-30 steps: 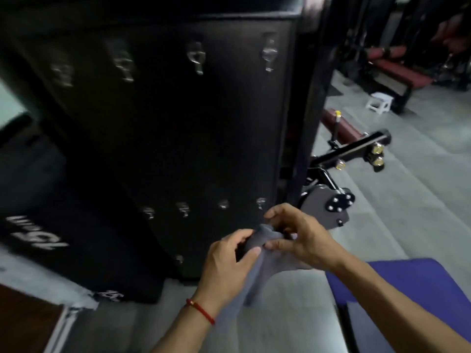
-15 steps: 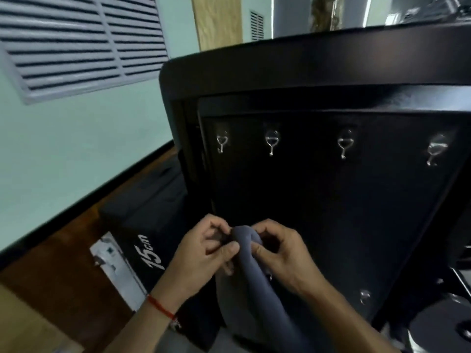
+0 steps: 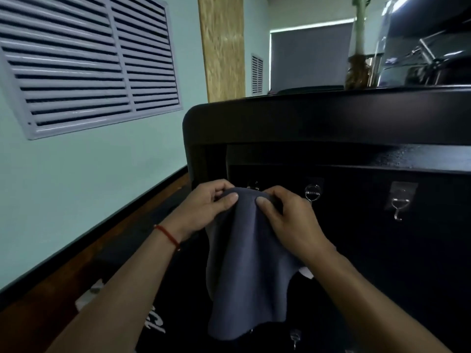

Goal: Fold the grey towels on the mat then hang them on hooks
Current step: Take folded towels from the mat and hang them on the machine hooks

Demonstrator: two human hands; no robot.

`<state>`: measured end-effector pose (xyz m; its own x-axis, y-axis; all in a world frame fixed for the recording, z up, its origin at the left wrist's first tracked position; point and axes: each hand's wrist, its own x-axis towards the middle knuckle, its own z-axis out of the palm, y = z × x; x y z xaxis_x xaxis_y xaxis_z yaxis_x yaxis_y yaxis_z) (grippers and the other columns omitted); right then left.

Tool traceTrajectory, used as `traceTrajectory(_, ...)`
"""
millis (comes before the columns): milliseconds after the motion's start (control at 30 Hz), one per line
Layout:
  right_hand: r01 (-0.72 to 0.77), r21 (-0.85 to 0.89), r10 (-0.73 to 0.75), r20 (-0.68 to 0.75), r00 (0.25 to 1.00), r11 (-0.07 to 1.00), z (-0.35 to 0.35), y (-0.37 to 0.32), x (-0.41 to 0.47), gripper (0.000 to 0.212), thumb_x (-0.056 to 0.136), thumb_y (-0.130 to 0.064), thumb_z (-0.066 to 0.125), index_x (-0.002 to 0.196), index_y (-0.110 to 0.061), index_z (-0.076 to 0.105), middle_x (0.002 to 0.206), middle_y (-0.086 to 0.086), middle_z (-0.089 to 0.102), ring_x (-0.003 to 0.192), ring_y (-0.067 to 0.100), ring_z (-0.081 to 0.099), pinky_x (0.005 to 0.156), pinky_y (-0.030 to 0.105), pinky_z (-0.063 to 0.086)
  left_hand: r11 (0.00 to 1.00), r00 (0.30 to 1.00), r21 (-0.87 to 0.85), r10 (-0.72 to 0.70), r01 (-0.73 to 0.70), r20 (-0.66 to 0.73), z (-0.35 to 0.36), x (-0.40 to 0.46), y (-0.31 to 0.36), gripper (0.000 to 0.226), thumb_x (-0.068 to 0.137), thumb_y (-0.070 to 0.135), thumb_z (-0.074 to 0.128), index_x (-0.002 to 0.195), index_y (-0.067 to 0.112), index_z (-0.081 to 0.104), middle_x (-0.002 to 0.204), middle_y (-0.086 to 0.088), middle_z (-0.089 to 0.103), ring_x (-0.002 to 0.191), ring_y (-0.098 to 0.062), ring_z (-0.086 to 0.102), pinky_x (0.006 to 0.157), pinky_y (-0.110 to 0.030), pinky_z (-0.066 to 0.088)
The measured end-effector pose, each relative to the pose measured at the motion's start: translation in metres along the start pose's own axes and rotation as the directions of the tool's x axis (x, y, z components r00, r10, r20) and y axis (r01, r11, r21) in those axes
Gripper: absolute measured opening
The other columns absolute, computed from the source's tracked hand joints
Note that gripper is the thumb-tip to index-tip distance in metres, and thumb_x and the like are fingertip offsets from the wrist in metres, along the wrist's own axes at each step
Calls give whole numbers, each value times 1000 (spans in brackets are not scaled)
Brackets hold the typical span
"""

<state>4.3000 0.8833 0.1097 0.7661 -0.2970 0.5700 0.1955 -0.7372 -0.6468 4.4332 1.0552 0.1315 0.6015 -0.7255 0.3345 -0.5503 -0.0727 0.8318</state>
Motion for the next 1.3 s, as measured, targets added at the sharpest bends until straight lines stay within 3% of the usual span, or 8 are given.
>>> traceTrajectory(133, -97, -131, 67, -216, 974, 987, 22, -3, 3, 19, 99, -26, 59, 115, -31, 51, 82, -10, 64, 73, 5, 62, 63, 31, 52, 996, 972, 81, -12, 32, -233, 19, 14, -22, 8, 97, 24, 64, 92, 26, 70, 87, 6, 73, 86, -9, 69, 80, -33, 55)
traceTrajectory(267, -130, -436, 1, -285, 959, 891, 47, 0, -9, 11, 104, -29, 48, 113, -34, 47, 93, -12, 50, 64, 13, 50, 51, 33, 37, 999, 894, 20, 51, -47, -445, 57, -4, -31, 15, 95, 22, 66, 104, 33, 61, 87, 10, 70, 83, 1, 66, 70, -20, 54)
traceTrajectory(367, -171, -496, 16, -303, 953, 851, 55, 1, -15, 7, 106, -32, 46, 111, -33, 51, 95, -12, 45, 59, 12, 45, 45, 26, 28, 989, 878, 50, 145, -137, -455, 63, -6, -41, 15, 97, 18, 63, 106, 30, 63, 97, 13, 67, 95, 1, 64, 79, -16, 50)
traceTrajectory(467, -219, -431, 61, -350, 935, 875, 52, -2, -14, 6, 104, -33, 52, 107, -36, 57, 97, -15, 50, 67, 7, 51, 51, 22, 36, 976, 877, 95, 217, -195, -428, 58, -3, -48, 18, 98, 17, 62, 112, 26, 69, 106, 12, 67, 103, -2, 63, 88, -22, 52)
traceTrajectory(667, -204, -583, -22, -358, 934, 787, 53, -1, -16, 12, 102, -33, 58, 99, -27, 67, 101, -9, 53, 74, 13, 55, 50, 31, 44, 901, 865, 356, 372, -248, -337, 42, 6, -61, 18, 96, 29, 66, 108, 22, 76, 101, 7, 59, 90, -9, 61, 77, -32, 55)
traceTrajectory(767, -175, -657, -106, -365, 925, 734, 59, 8, -15, 10, 99, -24, 62, 99, -20, 71, 105, -1, 58, 86, 19, 50, 66, 37, 46, 827, 840, 527, 420, -199, -342, 42, 5, -59, 20, 91, 27, 69, 109, 20, 76, 105, 2, 56, 98, -16, 51, 81, -38, 53)
traceTrajectory(967, -104, -495, -84, -342, 936, 863, 59, 3, -15, 22, 101, -23, 54, 120, -18, 65, 108, -3, 60, 91, 13, 57, 69, 31, 52, 801, 801, 509, 512, -315, -310, 53, 2, -50, 24, 95, 13, 64, 117, 15, 74, 107, 3, 64, 101, -11, 54, 88, -28, 51)
traceTrajectory(1300, -149, -79, 121, -285, 951, 986, 71, 3, -35, 32, 104, -17, 47, 134, -20, 58, 103, -6, 70, 92, 5, 68, 79, 28, 58, 935, 895, 196, 342, -294, -288, 67, -20, -62, 36, 104, 17, 51, 140, 15, 59, 124, 6, 64, 118, -5, 59, 100, -20, 49)
